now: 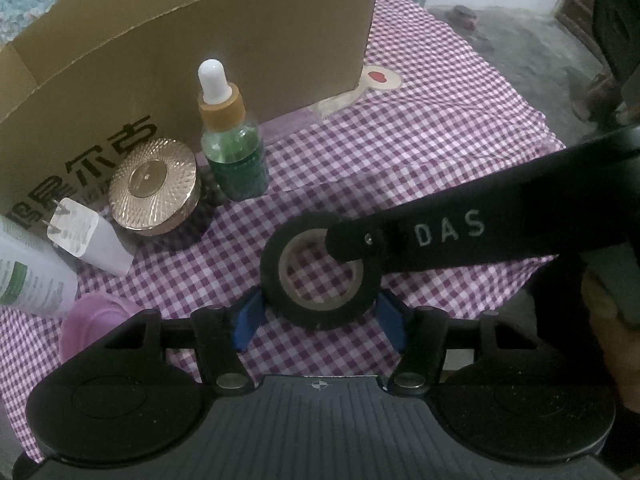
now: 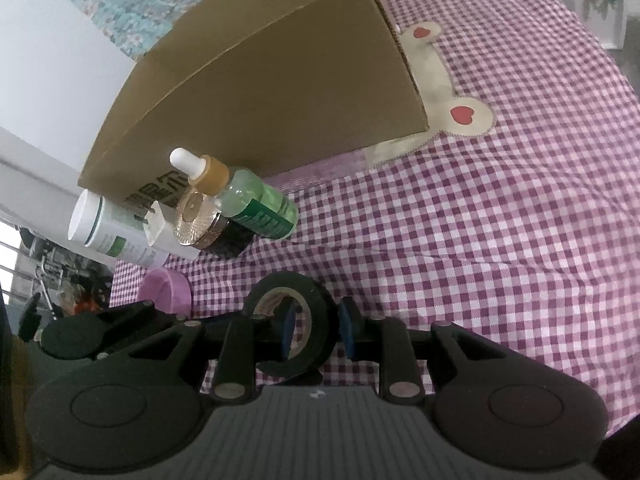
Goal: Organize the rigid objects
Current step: 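Move the right gripper to the black tape roll and grasp it, then lift the black tape roll with the right gripper and carry it over the box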
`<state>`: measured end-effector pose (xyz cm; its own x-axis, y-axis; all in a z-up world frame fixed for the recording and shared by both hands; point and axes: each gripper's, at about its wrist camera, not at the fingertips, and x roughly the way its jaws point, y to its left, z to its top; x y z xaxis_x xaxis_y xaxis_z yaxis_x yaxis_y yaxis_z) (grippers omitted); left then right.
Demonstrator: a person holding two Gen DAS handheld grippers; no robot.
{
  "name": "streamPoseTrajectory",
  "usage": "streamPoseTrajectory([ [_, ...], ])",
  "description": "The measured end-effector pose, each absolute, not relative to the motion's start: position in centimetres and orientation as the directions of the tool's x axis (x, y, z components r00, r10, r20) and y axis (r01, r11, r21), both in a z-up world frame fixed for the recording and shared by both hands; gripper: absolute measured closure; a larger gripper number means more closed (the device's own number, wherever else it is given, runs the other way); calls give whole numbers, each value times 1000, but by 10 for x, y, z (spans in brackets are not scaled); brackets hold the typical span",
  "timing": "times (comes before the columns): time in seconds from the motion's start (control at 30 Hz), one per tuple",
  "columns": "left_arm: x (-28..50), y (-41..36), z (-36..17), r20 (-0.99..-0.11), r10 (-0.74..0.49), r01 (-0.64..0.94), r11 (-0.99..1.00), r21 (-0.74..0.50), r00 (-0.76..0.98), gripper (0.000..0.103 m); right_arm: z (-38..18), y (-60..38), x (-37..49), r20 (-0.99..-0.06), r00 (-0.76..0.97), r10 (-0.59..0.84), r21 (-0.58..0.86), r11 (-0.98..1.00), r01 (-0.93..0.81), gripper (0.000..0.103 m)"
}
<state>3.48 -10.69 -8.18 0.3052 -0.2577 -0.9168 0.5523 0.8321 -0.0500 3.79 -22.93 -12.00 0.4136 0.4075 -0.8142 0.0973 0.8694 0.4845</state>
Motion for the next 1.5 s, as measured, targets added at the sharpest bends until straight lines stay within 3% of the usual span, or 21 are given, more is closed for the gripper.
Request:
streamPoseTrajectory([
  [0.9, 27, -105, -66, -900, -267, 550, 834, -36, 345, 43, -115, -226, 27, -808, 434, 398, 482, 870, 99, 77],
  [1.2, 13, -106, -27, -850, -297, 553, 833, -8, 435, 43, -79, -227, 12, -778, 509, 368, 469, 879, 82, 77],
  [1.5, 6, -92, 34, -765, -329, 524, 852, 12, 553, 43, -16, -221, 4, -690, 631, 355, 455, 890, -3, 77],
])
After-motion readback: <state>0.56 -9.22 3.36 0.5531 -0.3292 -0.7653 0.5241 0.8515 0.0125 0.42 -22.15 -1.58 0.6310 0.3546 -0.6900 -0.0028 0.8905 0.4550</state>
